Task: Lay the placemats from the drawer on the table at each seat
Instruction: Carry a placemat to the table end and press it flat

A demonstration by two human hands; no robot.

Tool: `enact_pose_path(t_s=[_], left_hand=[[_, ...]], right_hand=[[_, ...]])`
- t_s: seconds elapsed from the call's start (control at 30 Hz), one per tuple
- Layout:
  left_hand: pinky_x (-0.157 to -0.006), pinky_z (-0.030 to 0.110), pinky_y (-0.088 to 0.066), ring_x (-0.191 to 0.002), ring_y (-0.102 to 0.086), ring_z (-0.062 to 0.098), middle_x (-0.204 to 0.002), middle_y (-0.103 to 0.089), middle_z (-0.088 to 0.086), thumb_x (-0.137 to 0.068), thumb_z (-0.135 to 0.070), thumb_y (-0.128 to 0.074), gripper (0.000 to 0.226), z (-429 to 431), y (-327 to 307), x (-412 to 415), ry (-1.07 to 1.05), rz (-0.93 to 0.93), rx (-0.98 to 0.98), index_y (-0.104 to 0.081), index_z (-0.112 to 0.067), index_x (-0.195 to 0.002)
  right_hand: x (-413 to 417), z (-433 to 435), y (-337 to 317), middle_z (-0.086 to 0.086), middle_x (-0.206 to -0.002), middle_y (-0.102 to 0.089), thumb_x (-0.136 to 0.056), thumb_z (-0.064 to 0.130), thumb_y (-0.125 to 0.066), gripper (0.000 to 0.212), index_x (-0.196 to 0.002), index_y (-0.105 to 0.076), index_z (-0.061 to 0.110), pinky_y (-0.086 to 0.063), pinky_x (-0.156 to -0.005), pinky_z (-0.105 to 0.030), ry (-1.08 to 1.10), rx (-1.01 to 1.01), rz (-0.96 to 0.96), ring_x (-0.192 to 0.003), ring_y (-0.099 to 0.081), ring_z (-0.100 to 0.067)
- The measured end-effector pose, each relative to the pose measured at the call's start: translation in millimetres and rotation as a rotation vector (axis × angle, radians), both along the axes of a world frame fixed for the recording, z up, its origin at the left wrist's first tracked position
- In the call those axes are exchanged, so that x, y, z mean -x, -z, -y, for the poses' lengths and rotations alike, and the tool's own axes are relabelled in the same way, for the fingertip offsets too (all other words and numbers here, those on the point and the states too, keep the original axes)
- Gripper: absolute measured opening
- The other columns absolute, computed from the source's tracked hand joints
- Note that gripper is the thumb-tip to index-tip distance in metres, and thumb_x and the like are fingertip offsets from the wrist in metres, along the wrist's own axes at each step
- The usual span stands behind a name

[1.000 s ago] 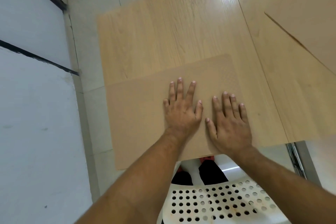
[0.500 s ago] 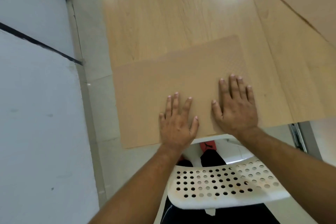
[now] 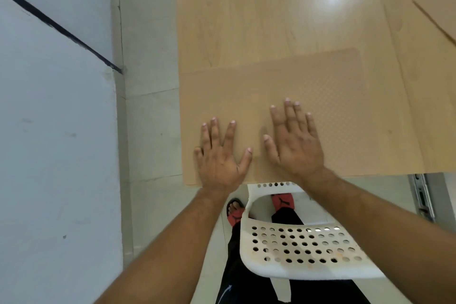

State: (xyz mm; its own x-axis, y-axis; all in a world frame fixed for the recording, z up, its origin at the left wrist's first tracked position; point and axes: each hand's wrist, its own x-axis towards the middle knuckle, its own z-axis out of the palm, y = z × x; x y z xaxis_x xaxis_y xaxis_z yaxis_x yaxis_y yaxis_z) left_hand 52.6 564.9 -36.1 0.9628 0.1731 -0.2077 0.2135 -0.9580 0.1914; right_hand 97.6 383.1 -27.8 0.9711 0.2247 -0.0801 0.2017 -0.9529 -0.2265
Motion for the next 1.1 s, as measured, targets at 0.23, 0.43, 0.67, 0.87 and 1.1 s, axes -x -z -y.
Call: enact_pose_path(t_s=[0.23,0.43,0.67,0.87,1.1], left_hand=[[-0.111,0.055,-0.029,-0.155,0.0,0.024,-0.169,-0.002,0.002,-0.094,-0.065,-0.029,0.071,-9,1,2,0.022,0.008,0.051,-0.013,-0.04,-0.158],[-0.111,0.055,-0.031,-0.154,-0.005,0.029,-0.167,-0.01,0.008,-0.094,-0.057,-0.038,0.065,-45,1,10,0.015,0.023,0.051,-0.027,-0.034,-0.154],[-0.118,0.055,-0.025,-0.153,-0.012,0.031,-0.163,-0.022,0.012,-0.09,-0.033,-0.041,0.054,-43,-17,-51,-0.001,0.142,0.115,-0.038,-0.022,-0.143],[-0.12,0.054,-0.015,-0.154,0.005,0.027,-0.168,0.002,0.007,-0.098,-0.045,-0.031,0.066,-52,-11,-115,0.062,0.009,0.063,-0.012,-0.028,-0.159],[-0.115,0.054,-0.023,-0.155,0.0,0.026,-0.168,-0.007,0.004,-0.097,-0.056,-0.03,0.069,-64,6,-74,0.065,0.055,0.058,-0.016,-0.03,-0.159]], right_hand=[[-3,-37,13,-0.015,-0.166,-0.014,-0.099,0.05,-0.028,0.066,-0.159,-0.021,0.022,-0.006,-0.123,-0.049,-0.041,0.048,-0.069,-0.153,-0.011,-0.031],[-4,-40,10,-0.012,-0.167,-0.009,-0.098,0.051,-0.026,0.068,-0.159,-0.015,0.024,-0.004,-0.123,-0.049,-0.013,0.048,-0.102,-0.154,-0.006,-0.03],[-16,-62,0,-0.019,-0.165,-0.013,-0.093,0.04,-0.029,0.069,-0.158,-0.021,0.017,-0.007,-0.123,-0.05,0.018,-0.017,-0.084,-0.153,-0.009,-0.034],[-69,-89,4,-0.017,-0.167,-0.005,-0.099,0.05,-0.021,0.067,-0.16,-0.012,0.023,-0.003,-0.123,-0.05,-0.001,0.001,-0.093,-0.154,-0.002,-0.032],[-72,-79,16,-0.015,-0.167,-0.01,-0.097,0.054,-0.025,0.069,-0.159,-0.014,0.024,-0.005,-0.123,-0.049,-0.049,0.057,-0.065,-0.154,-0.006,-0.032]])
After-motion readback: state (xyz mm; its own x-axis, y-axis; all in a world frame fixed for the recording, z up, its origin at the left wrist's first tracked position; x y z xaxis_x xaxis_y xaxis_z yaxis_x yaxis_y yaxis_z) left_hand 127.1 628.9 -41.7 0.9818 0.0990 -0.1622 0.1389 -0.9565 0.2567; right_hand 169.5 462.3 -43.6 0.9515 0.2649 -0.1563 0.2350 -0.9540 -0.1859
